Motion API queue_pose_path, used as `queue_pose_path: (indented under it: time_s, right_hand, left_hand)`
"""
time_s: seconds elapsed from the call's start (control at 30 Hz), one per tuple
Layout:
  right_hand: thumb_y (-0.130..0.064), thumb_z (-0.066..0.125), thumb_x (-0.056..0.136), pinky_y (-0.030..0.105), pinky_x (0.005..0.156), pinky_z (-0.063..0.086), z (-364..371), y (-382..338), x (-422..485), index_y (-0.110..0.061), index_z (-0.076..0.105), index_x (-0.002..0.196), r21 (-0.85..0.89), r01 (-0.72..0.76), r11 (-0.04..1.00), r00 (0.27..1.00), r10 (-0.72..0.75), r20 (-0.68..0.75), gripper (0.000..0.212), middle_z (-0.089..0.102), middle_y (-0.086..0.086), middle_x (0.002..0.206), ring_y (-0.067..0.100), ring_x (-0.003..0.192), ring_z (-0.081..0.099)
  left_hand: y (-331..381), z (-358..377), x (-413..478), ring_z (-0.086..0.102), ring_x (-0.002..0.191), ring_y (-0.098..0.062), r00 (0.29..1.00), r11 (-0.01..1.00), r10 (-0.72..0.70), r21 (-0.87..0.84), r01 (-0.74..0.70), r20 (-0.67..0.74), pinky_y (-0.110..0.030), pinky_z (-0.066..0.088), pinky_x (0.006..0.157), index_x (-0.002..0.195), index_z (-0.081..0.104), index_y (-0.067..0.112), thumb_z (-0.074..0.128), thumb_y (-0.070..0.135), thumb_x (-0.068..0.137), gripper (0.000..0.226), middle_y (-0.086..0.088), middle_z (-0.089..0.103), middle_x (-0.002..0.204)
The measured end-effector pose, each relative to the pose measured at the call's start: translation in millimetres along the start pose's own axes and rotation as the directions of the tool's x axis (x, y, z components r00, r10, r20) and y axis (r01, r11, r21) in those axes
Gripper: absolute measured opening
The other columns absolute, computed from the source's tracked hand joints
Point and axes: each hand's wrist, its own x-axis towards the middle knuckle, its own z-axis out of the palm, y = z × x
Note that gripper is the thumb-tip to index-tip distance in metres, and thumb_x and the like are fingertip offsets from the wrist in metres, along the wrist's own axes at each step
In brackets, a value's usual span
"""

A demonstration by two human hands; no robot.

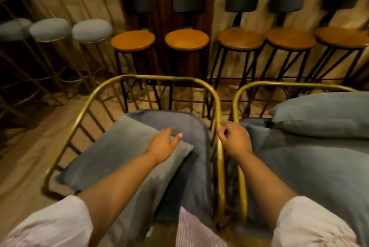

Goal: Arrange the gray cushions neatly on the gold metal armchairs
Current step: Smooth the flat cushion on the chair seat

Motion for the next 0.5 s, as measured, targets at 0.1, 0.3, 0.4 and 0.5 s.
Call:
queue_pose_path:
  time_s: [0.1,0.3,0.4,0.5]
  right_hand:
    - [-0.037,0.048,0.091,0.043,0.096,0.045,54,-50,-9,-0.007,0.062,0.122,0.11,0.002,0.994,0.996,-0.012,0.09,0.045,0.065,0.018,0.121,0.036,0.115,0.058]
    - [-0.031,0.054,0.094,0.04,0.112,0.032,149,-105,-6,-0.006,0.035,0.145,0.285,-0.259,0.923,0.924,0.151,0.35,0.059,0.04,0.016,0.149,0.034,0.136,0.039]
    - [-0.035,0.058,0.091,0.04,0.11,0.031,198,-108,3,-0.007,0.027,0.148,0.353,-0.468,0.81,0.86,0.326,0.392,0.07,0.034,0.018,0.151,0.037,0.136,0.037]
    - [-0.042,0.06,0.088,0.042,0.111,0.031,248,-100,18,-0.01,0.025,0.149,0.36,-0.624,0.693,0.773,0.484,0.41,0.078,0.032,0.021,0.151,0.039,0.136,0.035]
  left_hand:
    - [-73,-36,-21,0.046,0.13,-0.03,0.992,0.992,-0.123,-0.003,0.123,-0.029,-0.033,0.036,0.104,0.143,0.037,0.014,0.039,0.044,0.096,0.055,-0.012,0.044,0.146]
    - [-183,-64,-21,0.038,0.136,-0.033,0.936,0.933,-0.35,-0.111,0.343,-0.044,-0.041,0.033,0.111,0.143,0.037,0.011,0.043,0.045,0.095,0.059,-0.016,0.041,0.147]
    - [-223,-62,3,0.036,0.137,-0.033,0.906,0.901,-0.418,-0.164,0.403,-0.069,-0.04,0.03,0.111,0.144,0.036,0.008,0.044,0.042,0.095,0.06,-0.018,0.039,0.148]
    - [-268,-56,33,0.035,0.137,-0.035,0.863,0.85,-0.5,-0.23,0.473,-0.075,-0.042,0.031,0.112,0.146,0.032,0.009,0.045,0.045,0.094,0.064,-0.019,0.036,0.15]
